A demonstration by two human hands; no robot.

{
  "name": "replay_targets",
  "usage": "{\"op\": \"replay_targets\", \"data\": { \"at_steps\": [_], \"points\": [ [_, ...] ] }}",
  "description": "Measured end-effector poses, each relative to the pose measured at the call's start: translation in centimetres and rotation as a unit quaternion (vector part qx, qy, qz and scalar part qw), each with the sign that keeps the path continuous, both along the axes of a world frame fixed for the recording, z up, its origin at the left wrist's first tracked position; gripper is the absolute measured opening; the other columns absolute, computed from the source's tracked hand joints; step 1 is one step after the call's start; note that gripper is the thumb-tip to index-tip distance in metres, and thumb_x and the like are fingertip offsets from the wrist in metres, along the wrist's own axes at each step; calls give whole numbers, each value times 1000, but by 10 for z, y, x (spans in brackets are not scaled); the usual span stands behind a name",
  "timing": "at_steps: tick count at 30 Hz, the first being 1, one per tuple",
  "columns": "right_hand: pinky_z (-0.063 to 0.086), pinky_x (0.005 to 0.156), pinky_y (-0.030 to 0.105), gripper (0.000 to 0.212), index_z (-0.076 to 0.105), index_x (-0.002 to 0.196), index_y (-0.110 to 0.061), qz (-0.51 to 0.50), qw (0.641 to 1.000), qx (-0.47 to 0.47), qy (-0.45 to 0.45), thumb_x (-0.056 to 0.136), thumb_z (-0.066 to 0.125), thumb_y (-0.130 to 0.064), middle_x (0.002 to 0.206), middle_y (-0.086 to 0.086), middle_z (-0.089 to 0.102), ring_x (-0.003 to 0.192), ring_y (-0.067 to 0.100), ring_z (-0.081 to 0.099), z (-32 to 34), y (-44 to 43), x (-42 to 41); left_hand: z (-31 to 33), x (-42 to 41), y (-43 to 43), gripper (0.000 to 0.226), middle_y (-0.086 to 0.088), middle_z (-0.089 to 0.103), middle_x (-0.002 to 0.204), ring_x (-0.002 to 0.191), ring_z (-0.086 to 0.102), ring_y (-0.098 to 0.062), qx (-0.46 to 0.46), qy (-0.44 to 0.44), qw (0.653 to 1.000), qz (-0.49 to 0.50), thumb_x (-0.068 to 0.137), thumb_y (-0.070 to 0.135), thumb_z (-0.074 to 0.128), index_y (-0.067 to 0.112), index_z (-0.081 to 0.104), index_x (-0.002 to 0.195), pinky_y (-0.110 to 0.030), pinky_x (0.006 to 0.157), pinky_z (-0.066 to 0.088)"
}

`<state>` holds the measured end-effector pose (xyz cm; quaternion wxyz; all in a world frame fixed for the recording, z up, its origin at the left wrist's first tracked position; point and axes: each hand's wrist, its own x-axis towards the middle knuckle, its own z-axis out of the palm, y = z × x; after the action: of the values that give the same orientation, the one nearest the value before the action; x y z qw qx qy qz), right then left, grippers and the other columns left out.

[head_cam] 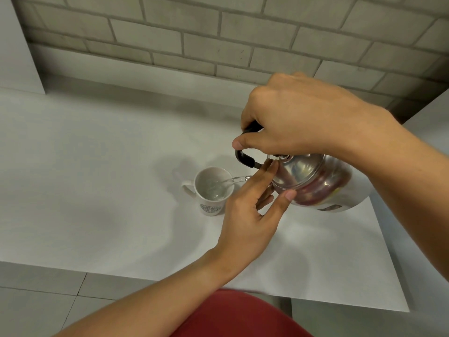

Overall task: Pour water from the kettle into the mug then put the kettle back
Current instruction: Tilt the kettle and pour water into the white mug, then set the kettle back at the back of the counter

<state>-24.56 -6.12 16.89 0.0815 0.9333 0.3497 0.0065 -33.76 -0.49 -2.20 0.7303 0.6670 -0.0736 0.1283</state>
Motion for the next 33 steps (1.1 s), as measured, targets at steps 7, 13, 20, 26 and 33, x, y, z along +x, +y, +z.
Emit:
{"op": "replay_targets", "data": {
  "at_steps": [7,13,20,26,33],
  "points": [
    [42,55,34,43,78,87,-20,-12,1000,29,-1,91,64,-60,66,-2,60,71,35,61,-4,-9,-2,-1,-1,3,54,32,62,138,115,74,-27,29,-4,1000,-3,99,35,73,43,51,147,-35,99,61],
    [49,61,36,43,81,90,-23,5,997,69,-14,92,61,-61,70,0,72,73,28,65,-9,-24,-2,0,0,9,54,19,58,153,121,67,-4,103,-8,995,-6,99,38,72,33,53,149,-30,99,60],
    [39,55,29,45,84,98,-23,-10,979,205,-2,92,59,-61,64,-6,70,55,12,58,-37,-64,-11,1,-1,18,55,1,54,159,147,50,-9,251,5,968,-20,100,37,73,25,57,151,-39,110,54],
    [56,66,33,38,84,95,-19,-57,942,330,-14,92,68,-53,76,-5,79,67,15,73,-68,-96,-20,2,-1,24,49,3,54,159,143,53,-8,365,-29,930,-29,101,42,70,28,61,147,-20,114,43],
    [54,63,27,21,77,84,-43,-150,862,484,2,86,72,-63,75,-18,76,71,5,71,-96,-130,-23,28,23,45,11,8,75,101,84,78,-9,217,-40,975,34,95,25,79,22,78,105,-31,77,64]
  ]
}}
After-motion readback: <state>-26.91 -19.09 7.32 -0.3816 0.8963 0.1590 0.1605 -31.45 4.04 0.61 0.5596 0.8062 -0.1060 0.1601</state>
